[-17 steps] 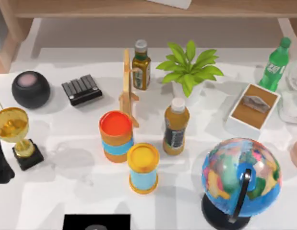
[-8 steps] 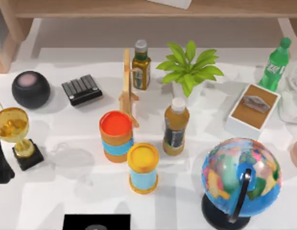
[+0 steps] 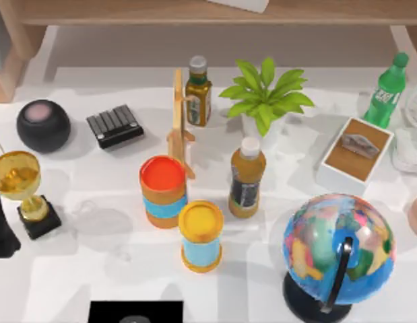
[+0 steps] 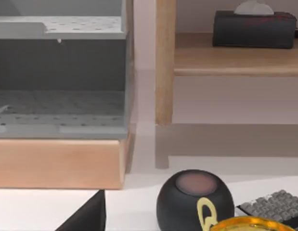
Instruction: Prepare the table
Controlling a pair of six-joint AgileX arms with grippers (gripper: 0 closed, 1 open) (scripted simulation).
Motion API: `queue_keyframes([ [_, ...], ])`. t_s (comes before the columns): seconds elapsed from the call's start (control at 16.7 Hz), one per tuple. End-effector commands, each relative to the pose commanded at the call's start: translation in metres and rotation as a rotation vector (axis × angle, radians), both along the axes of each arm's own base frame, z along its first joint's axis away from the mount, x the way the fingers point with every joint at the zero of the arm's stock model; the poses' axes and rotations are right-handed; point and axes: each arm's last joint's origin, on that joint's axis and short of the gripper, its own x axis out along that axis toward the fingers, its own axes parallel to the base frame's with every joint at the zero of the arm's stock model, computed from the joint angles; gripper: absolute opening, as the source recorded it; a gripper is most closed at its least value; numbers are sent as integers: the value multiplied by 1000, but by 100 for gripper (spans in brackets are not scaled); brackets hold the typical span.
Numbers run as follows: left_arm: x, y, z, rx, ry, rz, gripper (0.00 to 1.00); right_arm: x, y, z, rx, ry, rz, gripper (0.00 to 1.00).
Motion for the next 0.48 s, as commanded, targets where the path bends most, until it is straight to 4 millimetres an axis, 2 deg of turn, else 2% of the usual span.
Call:
queue_keyframes([
  [0.12, 0, 0, 0, 0, 0, 0, 100, 0, 0, 0, 0, 0, 0, 100],
  [0.48, 0, 0, 0, 0, 0, 0, 100, 0, 0, 0, 0, 0, 0, 55],
])
